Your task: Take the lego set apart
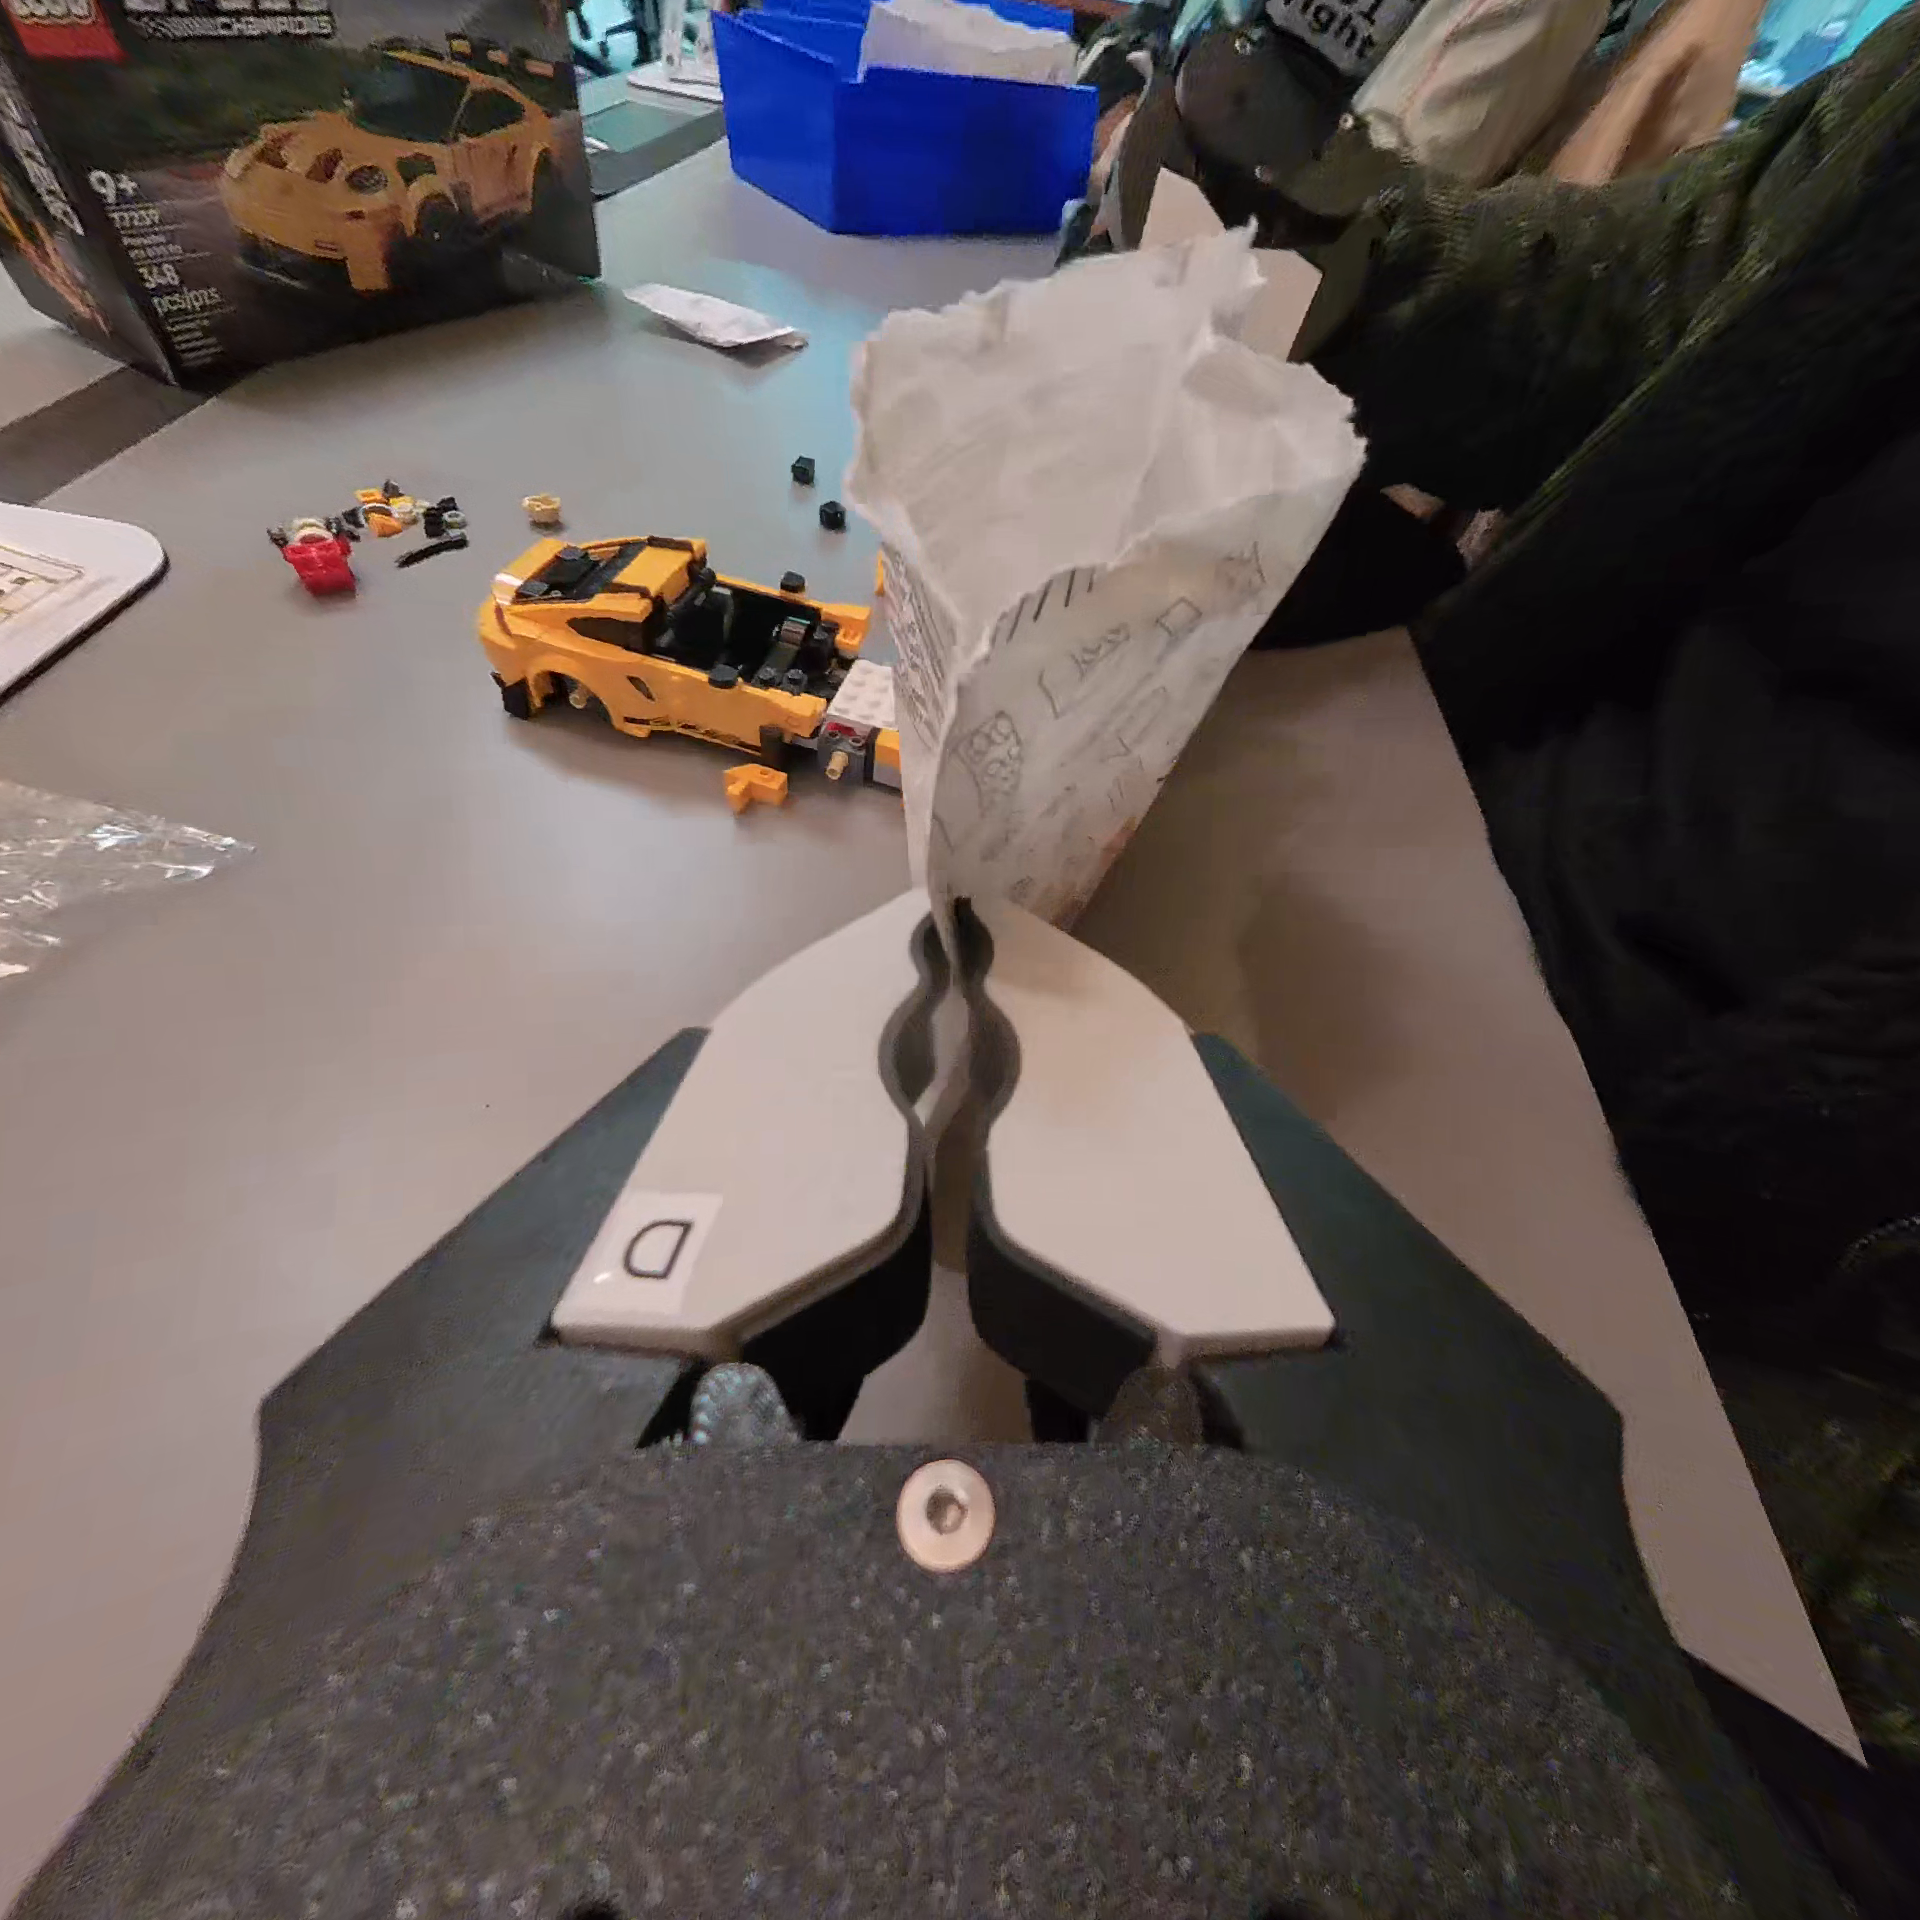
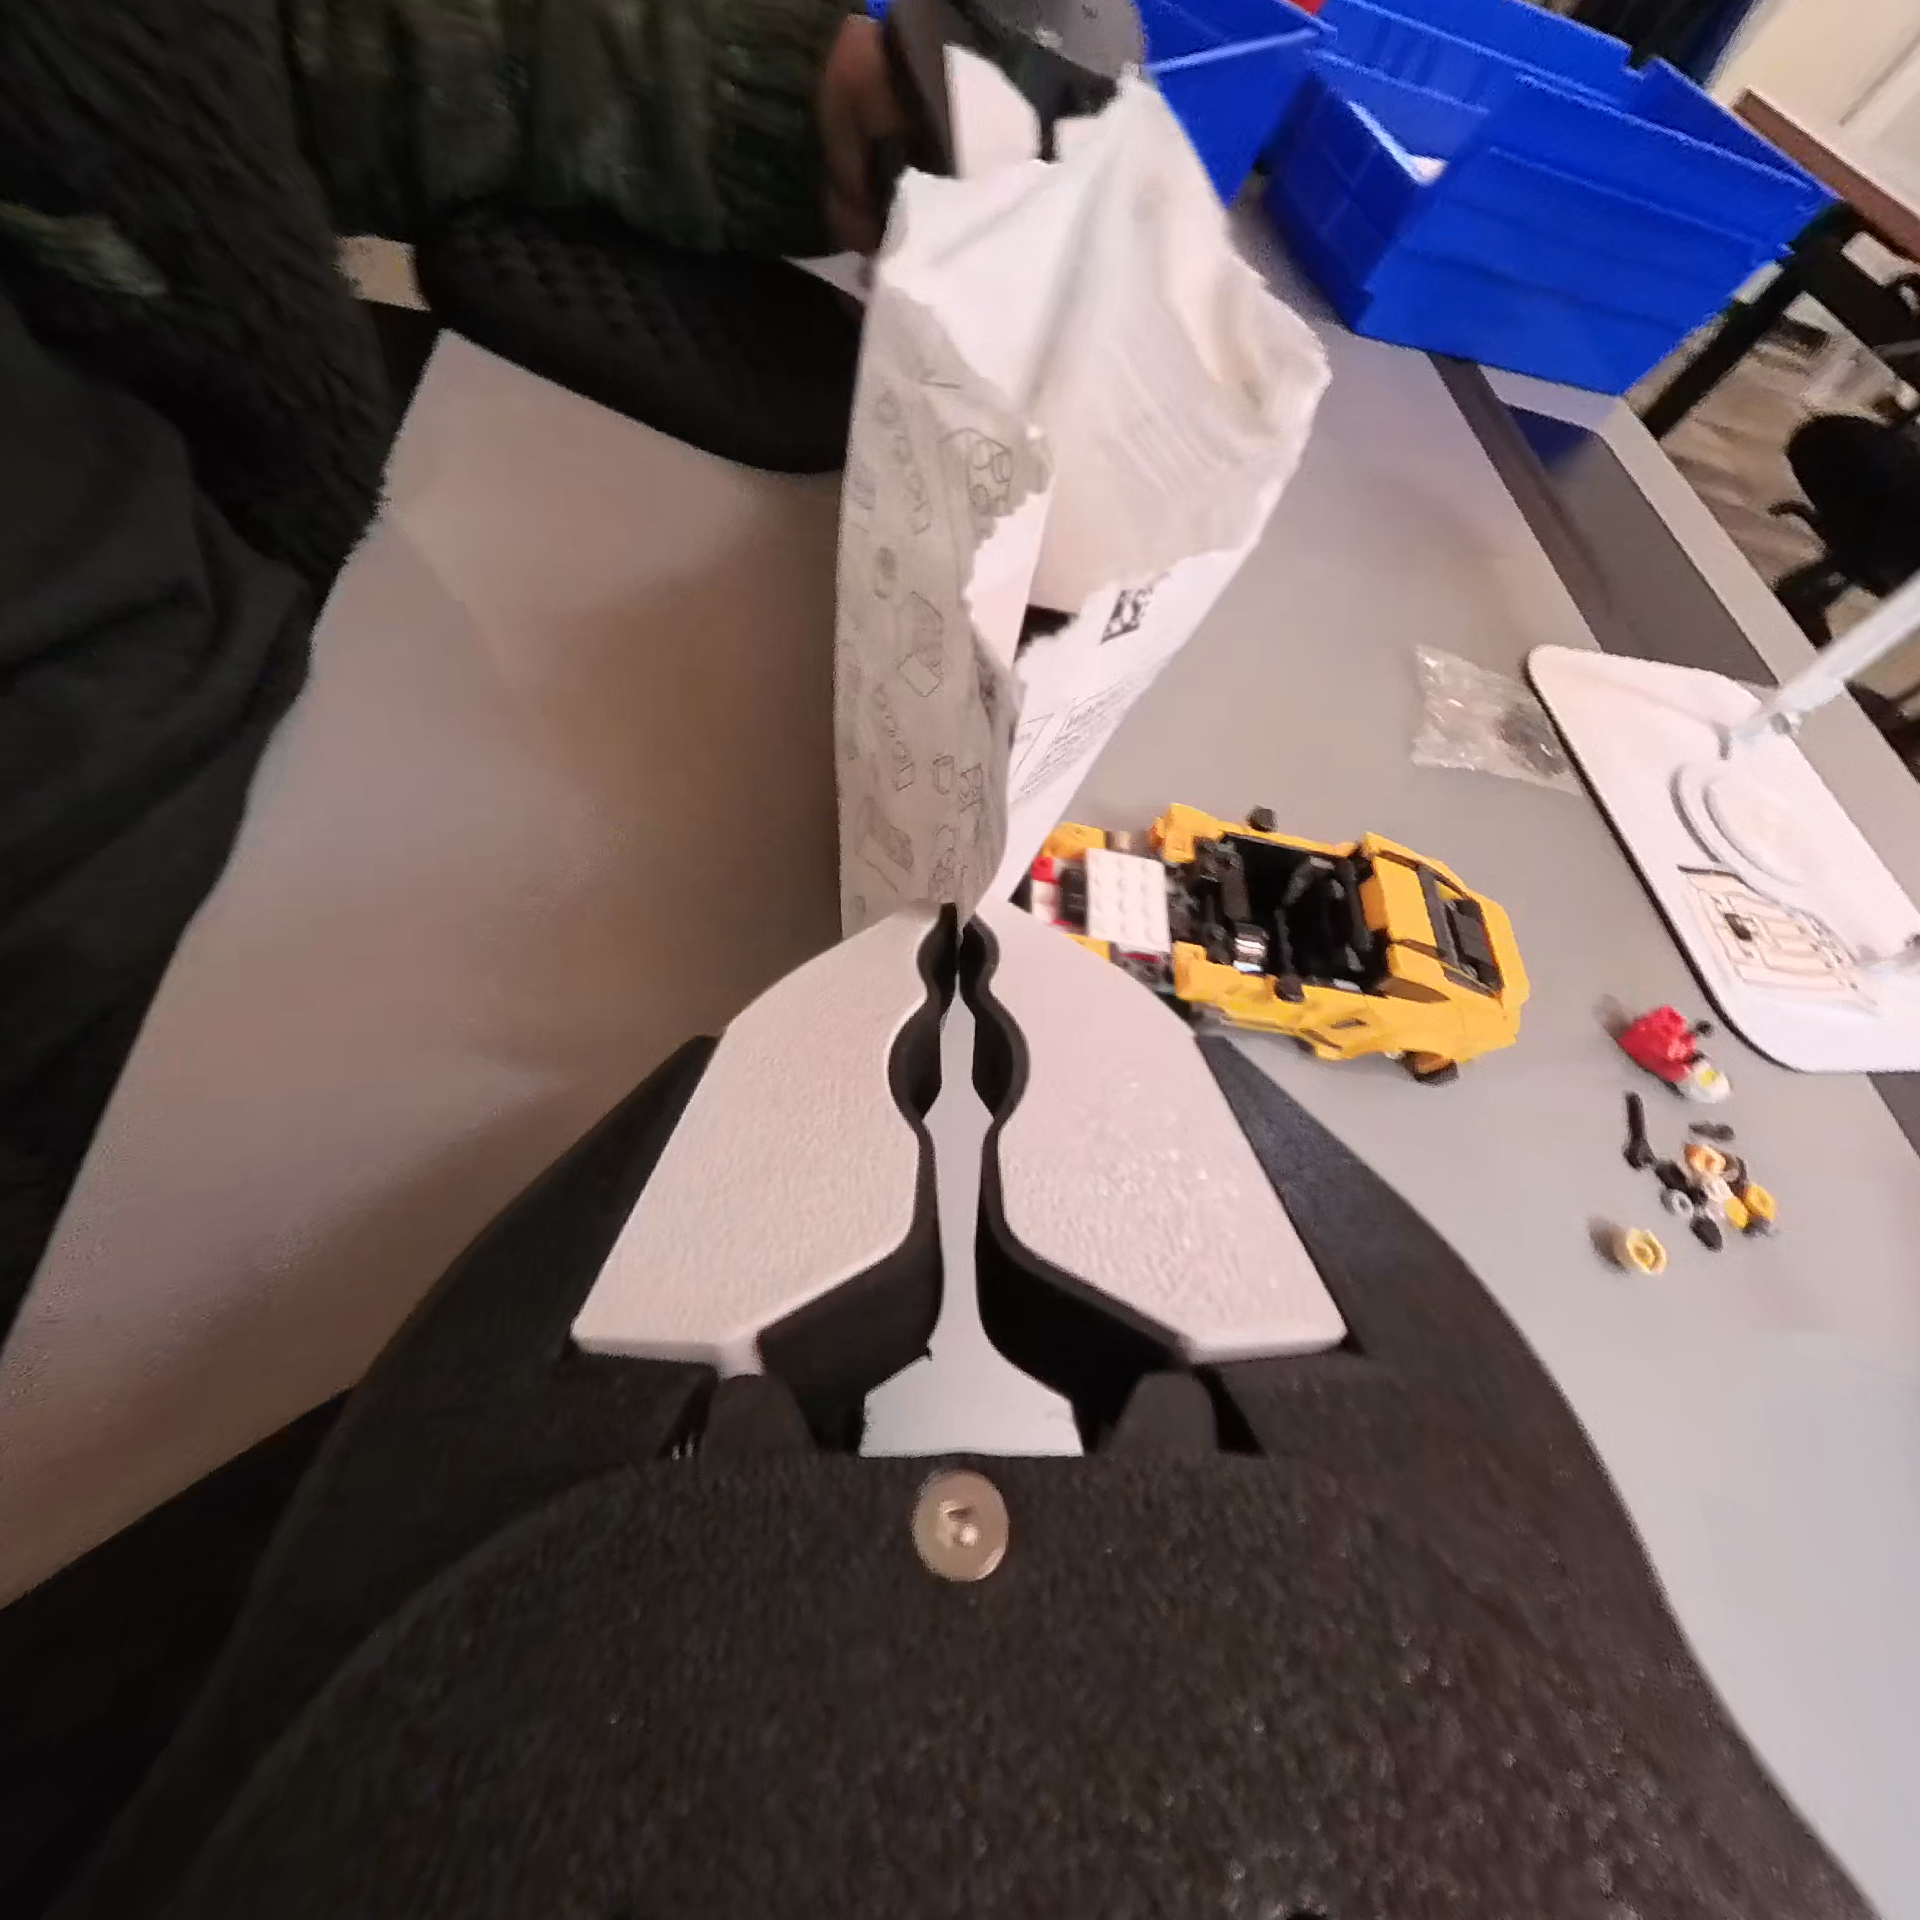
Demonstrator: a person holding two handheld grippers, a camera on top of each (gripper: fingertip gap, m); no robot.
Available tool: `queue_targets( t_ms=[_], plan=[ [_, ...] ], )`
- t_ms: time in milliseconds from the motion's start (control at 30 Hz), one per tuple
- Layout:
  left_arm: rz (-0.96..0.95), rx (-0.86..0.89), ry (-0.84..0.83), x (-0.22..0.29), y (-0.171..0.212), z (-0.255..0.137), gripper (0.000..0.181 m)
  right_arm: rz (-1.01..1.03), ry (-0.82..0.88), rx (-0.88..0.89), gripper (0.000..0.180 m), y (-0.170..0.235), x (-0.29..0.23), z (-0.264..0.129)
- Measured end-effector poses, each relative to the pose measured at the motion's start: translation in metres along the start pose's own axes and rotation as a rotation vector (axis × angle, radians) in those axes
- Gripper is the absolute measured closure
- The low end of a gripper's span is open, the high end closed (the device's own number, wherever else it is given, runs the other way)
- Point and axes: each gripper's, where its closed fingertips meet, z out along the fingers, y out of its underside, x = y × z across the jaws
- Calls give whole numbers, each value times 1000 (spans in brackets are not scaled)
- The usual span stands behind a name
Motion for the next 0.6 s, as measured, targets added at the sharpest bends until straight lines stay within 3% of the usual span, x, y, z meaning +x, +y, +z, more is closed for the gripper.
queue_targets(
  t_ms=[200,333,500,600],
  plan=[
    [28,35,-58,25,-6,-2,181,140,142,64,173,-1,31,-26],
    [77,13,-101,37,-2,0,181,240,399,53,167,18,84,-79],
    [66,8,-126,41,-1,5,181,324,731,-354,150,139,158,-158],
    [65,0,-128,42,1,9,180,345,802,-546,147,200,178,-185]
  ],
)
